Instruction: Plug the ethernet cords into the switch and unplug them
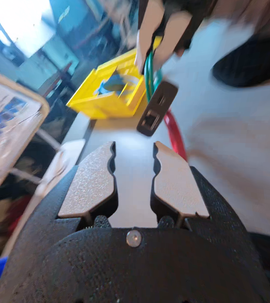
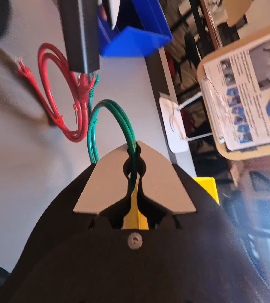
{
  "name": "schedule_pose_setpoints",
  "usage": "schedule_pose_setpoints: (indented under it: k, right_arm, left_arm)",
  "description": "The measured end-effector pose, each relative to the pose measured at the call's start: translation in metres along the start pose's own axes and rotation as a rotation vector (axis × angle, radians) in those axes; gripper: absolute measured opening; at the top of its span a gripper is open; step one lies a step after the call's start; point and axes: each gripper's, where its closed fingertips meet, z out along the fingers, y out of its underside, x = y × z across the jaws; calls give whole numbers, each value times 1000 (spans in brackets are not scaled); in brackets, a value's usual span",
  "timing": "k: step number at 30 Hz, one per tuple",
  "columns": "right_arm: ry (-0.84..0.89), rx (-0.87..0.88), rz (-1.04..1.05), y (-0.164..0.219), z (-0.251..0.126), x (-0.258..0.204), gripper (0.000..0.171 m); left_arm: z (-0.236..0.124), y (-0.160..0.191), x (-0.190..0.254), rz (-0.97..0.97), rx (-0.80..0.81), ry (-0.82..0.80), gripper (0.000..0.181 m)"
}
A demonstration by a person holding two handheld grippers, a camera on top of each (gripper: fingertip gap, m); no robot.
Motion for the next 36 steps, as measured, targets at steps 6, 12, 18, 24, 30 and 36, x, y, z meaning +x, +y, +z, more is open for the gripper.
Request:
schedule_pose_setpoints:
  k: [6, 12, 18, 24, 30, 36]
  right_arm:
    - [84, -212, -56, 6, 5, 12, 1]
    - [109, -260, -142, -11, 11, 15, 1]
    - [219, 242, 73, -61, -39, 47, 35]
    - [112, 689, 135, -114, -98, 19, 26]
    - [49, 442, 44, -91, 2, -25, 35]
    - [-157, 374, 76, -80, 55, -58, 41]
  left_arm:
    - [9, -10, 2, 254, -229, -85, 52]
    - [21, -13, 9, 542, -322, -34, 24]
    - [0, -29, -5, 386, -66, -111, 22]
    - [-19, -39, -11, 339, 120, -188, 21]
    - [-20, -51, 11, 375, 198, -136, 21]
    - [-15, -64, 41, 381, 261, -26, 21]
